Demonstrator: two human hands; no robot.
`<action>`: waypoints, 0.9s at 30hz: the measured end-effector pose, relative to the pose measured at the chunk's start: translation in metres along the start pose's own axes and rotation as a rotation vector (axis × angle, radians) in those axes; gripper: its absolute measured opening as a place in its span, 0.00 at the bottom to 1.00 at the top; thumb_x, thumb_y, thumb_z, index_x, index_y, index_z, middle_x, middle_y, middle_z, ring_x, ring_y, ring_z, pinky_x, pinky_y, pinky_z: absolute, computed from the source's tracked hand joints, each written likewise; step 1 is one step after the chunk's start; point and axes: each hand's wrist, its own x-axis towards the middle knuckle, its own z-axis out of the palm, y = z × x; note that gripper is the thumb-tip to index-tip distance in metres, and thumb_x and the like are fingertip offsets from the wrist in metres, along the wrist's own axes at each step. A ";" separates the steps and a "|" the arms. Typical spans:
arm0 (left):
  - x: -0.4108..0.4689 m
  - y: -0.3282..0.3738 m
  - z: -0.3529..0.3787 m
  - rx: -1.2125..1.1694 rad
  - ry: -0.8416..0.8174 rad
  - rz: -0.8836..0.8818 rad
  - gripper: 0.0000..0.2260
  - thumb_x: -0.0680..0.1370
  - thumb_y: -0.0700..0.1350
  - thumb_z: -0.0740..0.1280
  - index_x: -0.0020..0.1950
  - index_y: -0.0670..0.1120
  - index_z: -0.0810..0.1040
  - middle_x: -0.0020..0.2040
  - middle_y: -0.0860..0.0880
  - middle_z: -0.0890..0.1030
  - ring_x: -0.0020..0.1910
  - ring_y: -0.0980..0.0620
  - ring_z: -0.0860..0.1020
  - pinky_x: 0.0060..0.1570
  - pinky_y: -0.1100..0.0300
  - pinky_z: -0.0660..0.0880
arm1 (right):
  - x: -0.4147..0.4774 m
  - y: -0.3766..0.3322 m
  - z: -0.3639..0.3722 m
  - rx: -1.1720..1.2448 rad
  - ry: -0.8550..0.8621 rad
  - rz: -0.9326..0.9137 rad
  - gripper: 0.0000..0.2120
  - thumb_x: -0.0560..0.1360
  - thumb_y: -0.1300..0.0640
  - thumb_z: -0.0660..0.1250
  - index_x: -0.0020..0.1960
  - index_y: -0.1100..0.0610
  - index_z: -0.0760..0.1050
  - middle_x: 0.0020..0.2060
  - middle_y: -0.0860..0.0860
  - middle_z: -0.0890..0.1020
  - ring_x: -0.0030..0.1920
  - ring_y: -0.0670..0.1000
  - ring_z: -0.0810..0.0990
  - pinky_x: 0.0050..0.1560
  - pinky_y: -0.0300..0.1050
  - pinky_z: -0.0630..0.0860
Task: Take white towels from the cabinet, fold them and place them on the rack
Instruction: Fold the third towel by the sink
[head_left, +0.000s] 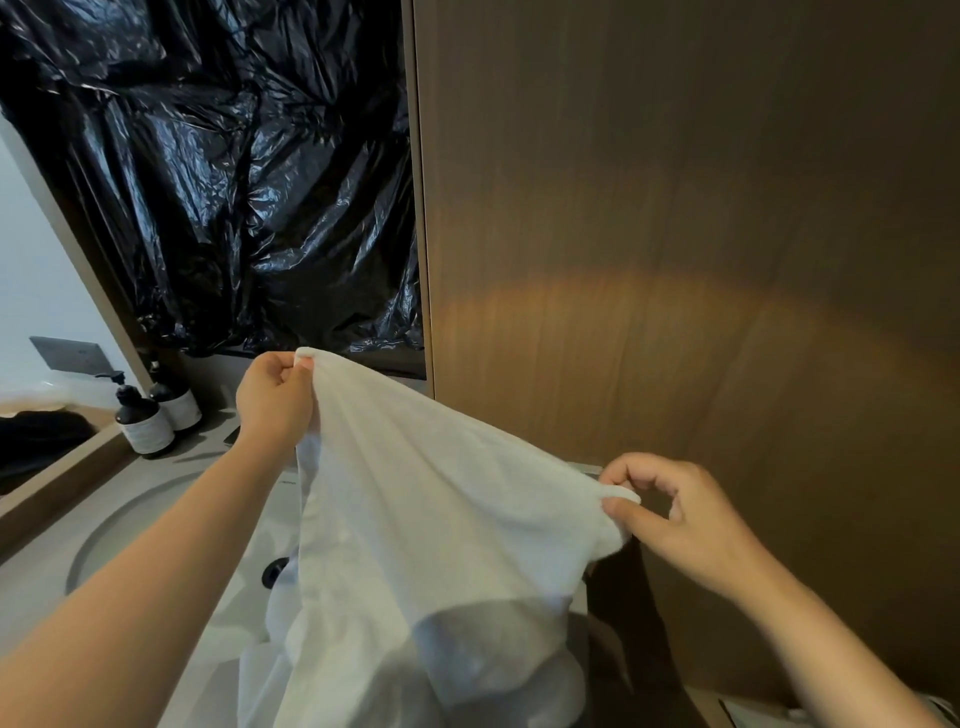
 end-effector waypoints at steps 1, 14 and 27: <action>0.001 -0.001 0.000 0.006 -0.003 0.001 0.08 0.81 0.49 0.59 0.45 0.51 0.76 0.38 0.55 0.75 0.38 0.54 0.72 0.46 0.54 0.67 | -0.001 -0.002 -0.001 0.006 -0.004 -0.013 0.05 0.73 0.56 0.68 0.39 0.48 0.77 0.36 0.45 0.80 0.42 0.48 0.80 0.39 0.43 0.75; 0.007 0.041 -0.002 -0.059 0.038 0.119 0.08 0.82 0.47 0.57 0.55 0.47 0.74 0.43 0.51 0.74 0.45 0.49 0.73 0.46 0.53 0.67 | 0.051 -0.012 -0.061 -0.647 0.229 -0.120 0.14 0.78 0.39 0.53 0.40 0.44 0.69 0.34 0.38 0.71 0.39 0.38 0.70 0.47 0.41 0.64; 0.006 0.084 -0.022 -0.197 0.171 0.373 0.04 0.83 0.49 0.58 0.52 0.50 0.70 0.39 0.57 0.72 0.37 0.62 0.70 0.37 0.67 0.64 | 0.077 -0.036 -0.086 -0.510 0.482 -0.164 0.04 0.77 0.49 0.65 0.50 0.46 0.73 0.45 0.43 0.75 0.42 0.41 0.75 0.39 0.32 0.69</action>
